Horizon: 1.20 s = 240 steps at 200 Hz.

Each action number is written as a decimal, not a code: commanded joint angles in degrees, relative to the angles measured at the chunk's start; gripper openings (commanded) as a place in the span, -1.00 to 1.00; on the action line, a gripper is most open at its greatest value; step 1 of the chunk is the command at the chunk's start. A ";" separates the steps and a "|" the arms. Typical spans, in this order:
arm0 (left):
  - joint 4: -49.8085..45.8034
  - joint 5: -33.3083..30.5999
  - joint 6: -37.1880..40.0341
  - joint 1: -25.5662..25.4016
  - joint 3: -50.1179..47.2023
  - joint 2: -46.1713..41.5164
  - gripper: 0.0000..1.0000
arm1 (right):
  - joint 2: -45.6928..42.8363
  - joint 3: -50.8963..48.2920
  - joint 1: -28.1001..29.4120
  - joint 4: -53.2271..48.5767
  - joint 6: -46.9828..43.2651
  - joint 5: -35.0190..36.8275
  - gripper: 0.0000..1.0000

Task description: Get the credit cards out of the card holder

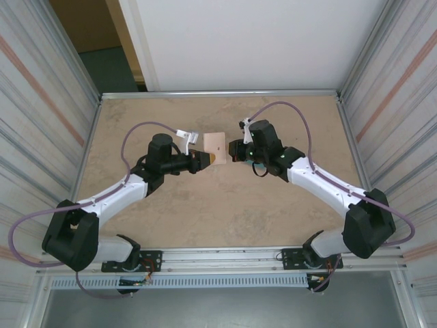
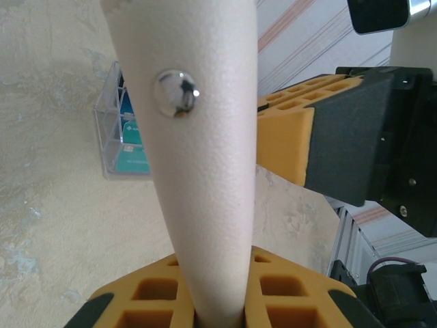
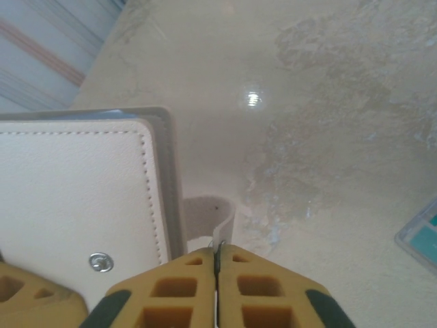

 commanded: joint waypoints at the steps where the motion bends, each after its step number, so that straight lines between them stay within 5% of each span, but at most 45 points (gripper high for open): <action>1: 1.59 2.33 1.70 0.27 1.24 -1.50 -1.00 | -3.38 -1.31 -0.70 1.86 -0.17 -0.90 -0.57; 33: 0.03 7.26 3.81 1.70 2.20 -2.12 -1.00 | -6.03 -5.98 -3.46 6.99 0.85 -5.28 -0.09; 107: -3.29 19.48 7.59 2.82 5.83 -3.06 -1.00 | -8.60 -15.35 -9.55 29.47 2.94 -33.37 0.73; 137: -2.67 22.21 8.10 2.83 6.21 -3.25 -1.00 | -8.65 -15.09 -9.68 29.17 2.09 -34.39 0.70; 198: 2.56 25.13 5.85 2.87 5.33 -5.07 -1.00 | -9.87 -16.11 -10.29 31.36 2.43 -35.89 0.08; 240: 6.11 26.77 3.50 2.89 4.77 -4.85 -1.00 | -9.61 -16.98 -10.28 35.84 4.37 -39.74 0.00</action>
